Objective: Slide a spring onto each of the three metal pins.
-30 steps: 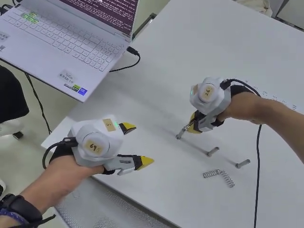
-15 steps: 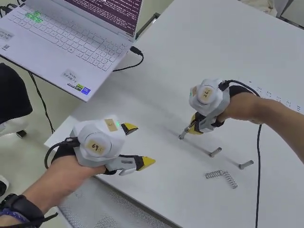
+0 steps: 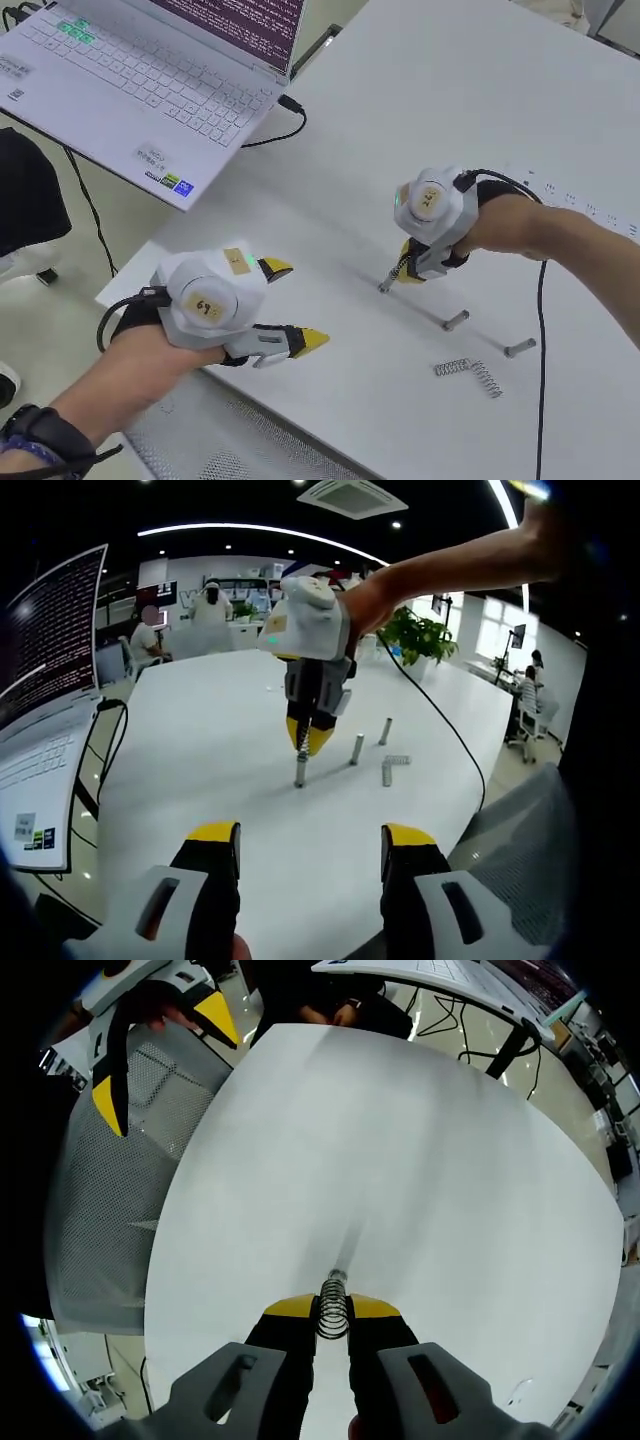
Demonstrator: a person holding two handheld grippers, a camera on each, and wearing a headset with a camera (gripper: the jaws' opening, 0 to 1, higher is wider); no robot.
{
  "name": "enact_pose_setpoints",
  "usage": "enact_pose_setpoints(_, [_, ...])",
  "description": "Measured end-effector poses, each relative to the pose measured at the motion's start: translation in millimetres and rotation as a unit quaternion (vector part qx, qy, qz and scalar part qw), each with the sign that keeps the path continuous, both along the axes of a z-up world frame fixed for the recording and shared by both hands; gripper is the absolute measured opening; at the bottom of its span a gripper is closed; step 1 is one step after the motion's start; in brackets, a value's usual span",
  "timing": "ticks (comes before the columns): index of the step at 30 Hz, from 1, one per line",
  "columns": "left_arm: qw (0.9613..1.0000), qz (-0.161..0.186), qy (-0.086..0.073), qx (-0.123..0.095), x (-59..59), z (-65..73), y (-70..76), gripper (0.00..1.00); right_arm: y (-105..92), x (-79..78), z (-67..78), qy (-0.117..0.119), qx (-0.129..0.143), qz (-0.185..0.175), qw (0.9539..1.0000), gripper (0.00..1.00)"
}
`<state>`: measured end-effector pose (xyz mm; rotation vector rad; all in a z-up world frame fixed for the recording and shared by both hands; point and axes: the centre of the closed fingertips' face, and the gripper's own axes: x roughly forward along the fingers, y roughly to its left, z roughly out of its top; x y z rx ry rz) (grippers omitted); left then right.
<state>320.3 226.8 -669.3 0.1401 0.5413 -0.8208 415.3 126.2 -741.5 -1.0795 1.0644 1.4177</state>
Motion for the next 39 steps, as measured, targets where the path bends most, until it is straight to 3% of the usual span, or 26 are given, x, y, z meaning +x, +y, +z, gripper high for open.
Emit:
enact_pose_setpoints(18, [1.0,0.001,0.003,-0.001,-1.5,-1.5,1.9,0.52,6.3,-5.0,-10.3,0.001,-0.009,0.012,0.9999,0.09])
enact_pose_setpoints(39, [1.0,-0.001,0.0,-0.004,2.6,2.0,0.8,0.53,12.6,-8.6,-35.7,0.005,-0.015,0.01,0.9998,0.09])
